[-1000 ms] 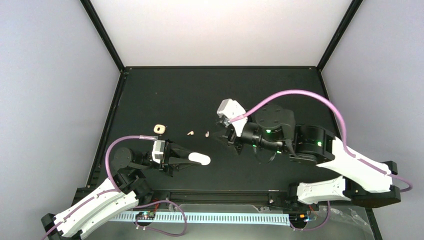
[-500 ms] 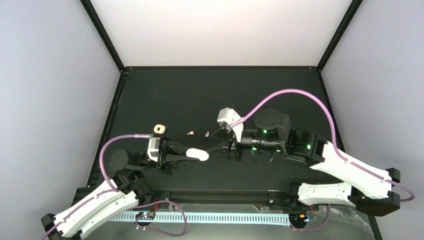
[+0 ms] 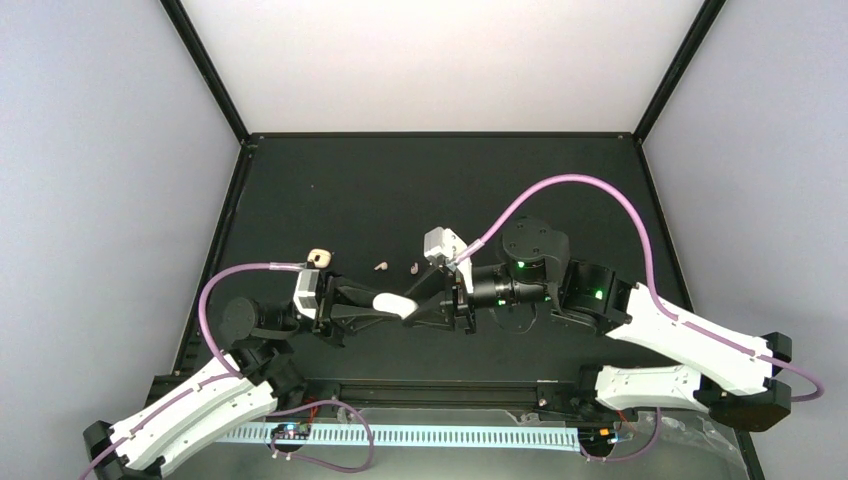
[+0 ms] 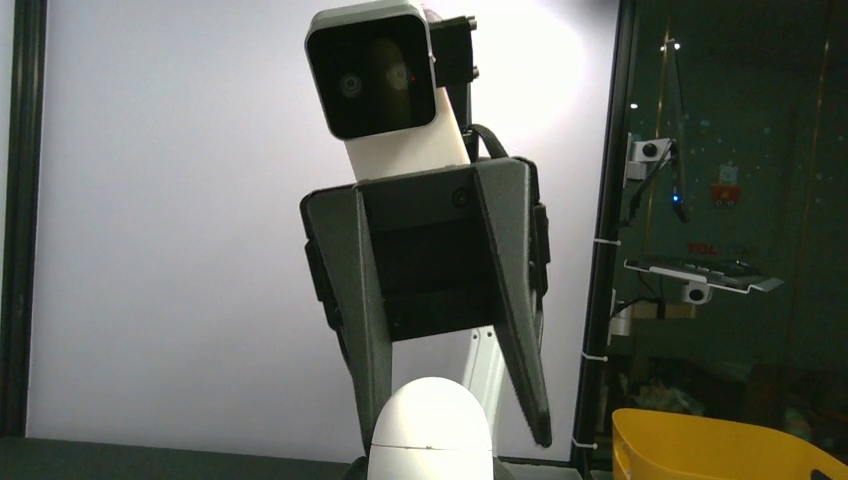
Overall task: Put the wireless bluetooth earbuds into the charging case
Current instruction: Place the charging case at the center of the board.
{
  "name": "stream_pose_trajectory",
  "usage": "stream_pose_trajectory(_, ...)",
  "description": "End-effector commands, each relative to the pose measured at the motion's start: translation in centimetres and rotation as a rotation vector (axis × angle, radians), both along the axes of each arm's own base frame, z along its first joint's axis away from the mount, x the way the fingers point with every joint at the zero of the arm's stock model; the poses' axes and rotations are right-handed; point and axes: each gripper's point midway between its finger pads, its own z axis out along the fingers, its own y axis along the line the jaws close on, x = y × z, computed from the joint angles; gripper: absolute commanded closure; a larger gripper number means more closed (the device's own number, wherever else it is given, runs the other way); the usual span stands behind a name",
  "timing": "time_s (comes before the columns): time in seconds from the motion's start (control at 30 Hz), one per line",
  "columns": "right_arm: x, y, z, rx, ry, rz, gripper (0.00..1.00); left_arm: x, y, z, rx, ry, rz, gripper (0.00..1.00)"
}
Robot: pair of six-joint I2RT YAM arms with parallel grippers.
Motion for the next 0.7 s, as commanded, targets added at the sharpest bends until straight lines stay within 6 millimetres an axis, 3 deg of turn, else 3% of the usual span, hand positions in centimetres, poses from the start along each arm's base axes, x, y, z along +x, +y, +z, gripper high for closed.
stream_pose_trajectory(0.0,0.14,0.17,0.62,0.048,0.002,-0.002,0.6,-0.92,0.85,2.68,-0.073,-0.05,-0.014,0.98)
stream_pose_trajectory(0.43,0.11,0.21,0.03,0.042,0.004,0.0,0.81,-0.58,0.52,2.63,-0.075,-0.034,-0.021,0.98)
stream_pose_trajectory(0.67,0.05,0.12,-0.14,0.043,0.008,0.001,0.82,-0.28,0.34,2.36,-0.068,-0.017,-0.016,0.98)
